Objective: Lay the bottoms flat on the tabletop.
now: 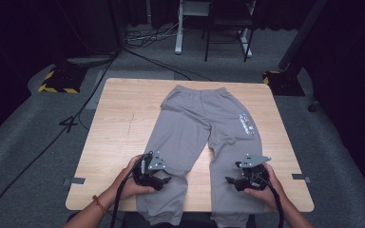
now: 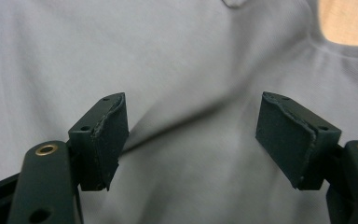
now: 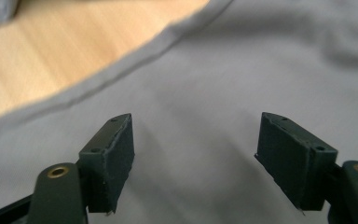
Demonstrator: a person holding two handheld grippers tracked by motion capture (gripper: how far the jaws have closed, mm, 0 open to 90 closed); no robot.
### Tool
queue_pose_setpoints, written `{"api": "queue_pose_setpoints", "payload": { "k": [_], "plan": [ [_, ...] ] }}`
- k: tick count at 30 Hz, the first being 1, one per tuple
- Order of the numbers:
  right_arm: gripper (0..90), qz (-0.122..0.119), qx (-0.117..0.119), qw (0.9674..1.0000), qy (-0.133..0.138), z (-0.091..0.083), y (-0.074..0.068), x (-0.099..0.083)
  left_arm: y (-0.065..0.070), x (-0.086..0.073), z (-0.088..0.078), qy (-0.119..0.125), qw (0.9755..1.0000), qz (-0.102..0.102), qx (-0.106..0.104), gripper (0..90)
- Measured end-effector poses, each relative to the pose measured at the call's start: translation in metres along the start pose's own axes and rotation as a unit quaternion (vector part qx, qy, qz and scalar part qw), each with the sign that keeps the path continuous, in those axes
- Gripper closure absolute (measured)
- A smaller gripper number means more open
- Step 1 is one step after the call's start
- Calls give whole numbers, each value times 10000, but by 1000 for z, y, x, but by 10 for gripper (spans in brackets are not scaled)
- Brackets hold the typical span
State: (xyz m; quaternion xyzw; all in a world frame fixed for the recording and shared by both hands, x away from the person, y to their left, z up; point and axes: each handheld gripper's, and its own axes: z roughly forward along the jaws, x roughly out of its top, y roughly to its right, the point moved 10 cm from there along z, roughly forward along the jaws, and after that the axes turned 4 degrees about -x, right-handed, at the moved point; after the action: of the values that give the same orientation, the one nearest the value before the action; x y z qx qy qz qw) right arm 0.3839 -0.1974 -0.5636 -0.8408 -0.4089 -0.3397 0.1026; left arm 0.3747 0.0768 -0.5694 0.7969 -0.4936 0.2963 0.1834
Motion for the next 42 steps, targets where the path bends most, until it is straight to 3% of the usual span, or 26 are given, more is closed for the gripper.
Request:
{"api": "queue_pose_setpoints", "payload": {
  "k": [3,5,9,15,16,19,21,22,24,26,27,29,32,33,36,38,40,42],
  "plan": [
    [250,135,105,9999,11,-3,-7,-7,12,-7,-4,62,9998,-62,-154,257],
    [246,94,130,9999,-52,-7,-13,-11,22,-12,-7,91,9994,-137,-318,257],
    [231,-5,226,9997,-57,-14,-31,-18,41,-21,-14,139,9990,-7,-425,257],
    [226,-127,381,9992,-43,-23,-54,-24,68,-29,-21,101,9987,31,-497,258],
    [219,-196,473,9987,-56,-24,-59,-25,72,-30,-22,56,9986,51,-520,257],
    [220,-381,653,9971,-90,-27,-71,-26,92,-30,-22,-165,9976,372,-566,252],
    [228,-480,920,9946,-93,-29,-82,-25,100,-25,-25,-71,9954,218,-926,283],
    [265,-487,1105,9927,-71,-31,-86,-24,102,-20,-27,32,9950,113,-996,300],
    [270,-517,1240,9909,55,-35,-90,-19,95,-7,-32,289,9954,105,-909,277],
    [284,-636,993,9928,206,-38,-83,-8,83,5,-33,451,9959,95,-774,254],
    [293,-620,876,9938,303,-39,-76,-1,71,13,-31,486,9969,120,-608,252],
    [308,-499,464,9967,438,-36,-53,14,49,25,-24,435,9979,178,-442,240],
    [310,-278,-167,9983,494,-24,-5,32,14,38,-11,338,9993,139,-116,240],
    [307,-205,-237,9984,480,-19,6,35,-2,46,-4,372,9992,115,19,244],
    [298,43,-746,9969,255,2,54,37,-29,58,12,371,9993,1,77,246],
    [280,234,-758,9968,98,14,71,33,-45,60,26,256,9995,-128,105,240],
    [267,514,-666,9965,26,24,83,28,-52,60,34,230,9994,-232,83,239],
    [268,452,-665,9967,-92,28,85,22,-53,55,40,93,9997,-215,34,236]
  ]
}}
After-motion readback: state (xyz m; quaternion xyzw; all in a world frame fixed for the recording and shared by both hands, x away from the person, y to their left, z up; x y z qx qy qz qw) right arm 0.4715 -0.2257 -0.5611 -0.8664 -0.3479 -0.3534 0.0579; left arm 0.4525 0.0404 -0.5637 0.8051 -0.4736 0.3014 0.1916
